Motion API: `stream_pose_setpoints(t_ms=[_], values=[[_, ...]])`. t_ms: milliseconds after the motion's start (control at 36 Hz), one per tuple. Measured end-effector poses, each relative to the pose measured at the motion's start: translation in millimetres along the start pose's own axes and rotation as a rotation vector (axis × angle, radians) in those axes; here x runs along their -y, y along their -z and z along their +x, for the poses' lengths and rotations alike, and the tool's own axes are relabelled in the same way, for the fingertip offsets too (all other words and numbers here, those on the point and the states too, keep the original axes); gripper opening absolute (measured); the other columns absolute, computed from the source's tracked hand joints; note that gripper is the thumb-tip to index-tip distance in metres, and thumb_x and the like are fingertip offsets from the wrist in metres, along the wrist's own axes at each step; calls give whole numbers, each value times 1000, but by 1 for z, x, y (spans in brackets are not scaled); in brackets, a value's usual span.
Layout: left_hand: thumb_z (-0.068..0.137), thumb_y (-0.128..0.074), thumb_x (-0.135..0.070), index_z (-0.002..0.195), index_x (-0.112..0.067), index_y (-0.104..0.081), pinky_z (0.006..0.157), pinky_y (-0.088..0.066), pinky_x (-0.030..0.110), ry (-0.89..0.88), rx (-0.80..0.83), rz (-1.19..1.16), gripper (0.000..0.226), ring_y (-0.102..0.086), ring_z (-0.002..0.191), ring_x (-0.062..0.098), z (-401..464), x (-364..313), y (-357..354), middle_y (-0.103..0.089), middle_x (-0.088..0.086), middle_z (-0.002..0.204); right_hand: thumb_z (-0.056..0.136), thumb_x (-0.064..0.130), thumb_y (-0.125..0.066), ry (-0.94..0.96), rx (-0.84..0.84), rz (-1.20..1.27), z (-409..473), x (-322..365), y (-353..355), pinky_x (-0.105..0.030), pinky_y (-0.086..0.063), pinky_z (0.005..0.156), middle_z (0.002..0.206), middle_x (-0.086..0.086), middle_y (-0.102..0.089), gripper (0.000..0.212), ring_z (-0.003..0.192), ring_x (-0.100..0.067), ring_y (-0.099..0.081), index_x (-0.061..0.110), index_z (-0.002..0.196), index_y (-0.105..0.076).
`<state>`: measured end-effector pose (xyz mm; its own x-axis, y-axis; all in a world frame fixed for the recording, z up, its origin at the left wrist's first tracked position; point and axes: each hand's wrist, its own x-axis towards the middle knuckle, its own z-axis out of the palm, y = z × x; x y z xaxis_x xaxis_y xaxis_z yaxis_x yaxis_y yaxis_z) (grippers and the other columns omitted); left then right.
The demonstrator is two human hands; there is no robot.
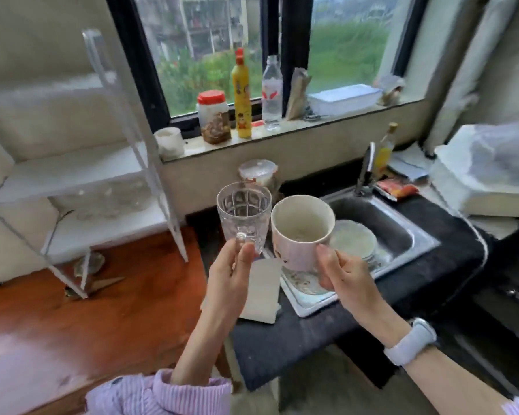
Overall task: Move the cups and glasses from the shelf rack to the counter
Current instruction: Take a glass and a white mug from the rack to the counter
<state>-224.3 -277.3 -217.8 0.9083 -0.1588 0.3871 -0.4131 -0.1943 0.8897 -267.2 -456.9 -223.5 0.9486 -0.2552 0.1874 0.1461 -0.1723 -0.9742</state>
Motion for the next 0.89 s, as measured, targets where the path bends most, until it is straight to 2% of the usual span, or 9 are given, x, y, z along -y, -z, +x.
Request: stream_pose_setpoints(t_ms=[111,167,361,500,639,722,889], values=[[91,-41,-40,77,-14,-56,68,-43,27,-38,164,-87,33,-54,72,9,-11,-30,-98,-58,-5,73,94,20,-46,-48,-217,-46,-41,1,98,-23,-23,44,39,9,-31,53,41,-9,-27,24,43,-31],[91,-44,-36,78,-12,-58,67,-44,22,-65,257,-139,31,-56,73,9,-19,-48,-147,-60,-6,74,94,23,-45,-68,-312,-79,-63,2,145,-28,-21,47,39,7,-30,53,43,-12,-26,23,44,-29],[93,-45,-25,82,-14,-61,67,-43,9,-131,646,-328,23,-58,73,-4,-53,-114,-310,-64,-9,75,84,45,-42,-118,-686,-176,-145,5,287,-31,-20,48,43,6,-26,44,45,-13,-22,20,50,-27],[95,-45,-21,79,-14,-62,65,-41,9,-226,883,-391,24,-54,68,-2,-84,-160,-418,-61,-15,72,94,23,-45,-172,-976,-216,-202,-9,375,-27,-23,48,35,10,-29,51,41,-7,-25,22,46,-29],[95,-45,-18,77,-6,-59,62,-39,13,-250,1081,-497,25,-49,63,-1,-122,-200,-523,-56,-15,66,95,23,-45,-208,-1217,-261,-247,-17,455,-17,-24,41,33,9,-30,52,37,-5,-25,23,45,-29],[95,-45,-17,77,-6,-59,62,-40,14,-265,1174,-545,25,-51,65,0,-141,-219,-586,-59,-9,69,94,24,-46,-238,-1332,-324,-266,-23,506,-13,-26,41,32,8,-32,53,36,-4,-28,22,44,-31],[95,-43,-17,67,-12,-50,57,-37,11,-301,1309,-599,29,-46,59,1,-155,-254,-706,-50,-6,63,95,30,-42,-301,-1420,-354,-276,-35,615,-21,-26,45,36,9,-29,45,41,-9,-27,17,53,-30]])
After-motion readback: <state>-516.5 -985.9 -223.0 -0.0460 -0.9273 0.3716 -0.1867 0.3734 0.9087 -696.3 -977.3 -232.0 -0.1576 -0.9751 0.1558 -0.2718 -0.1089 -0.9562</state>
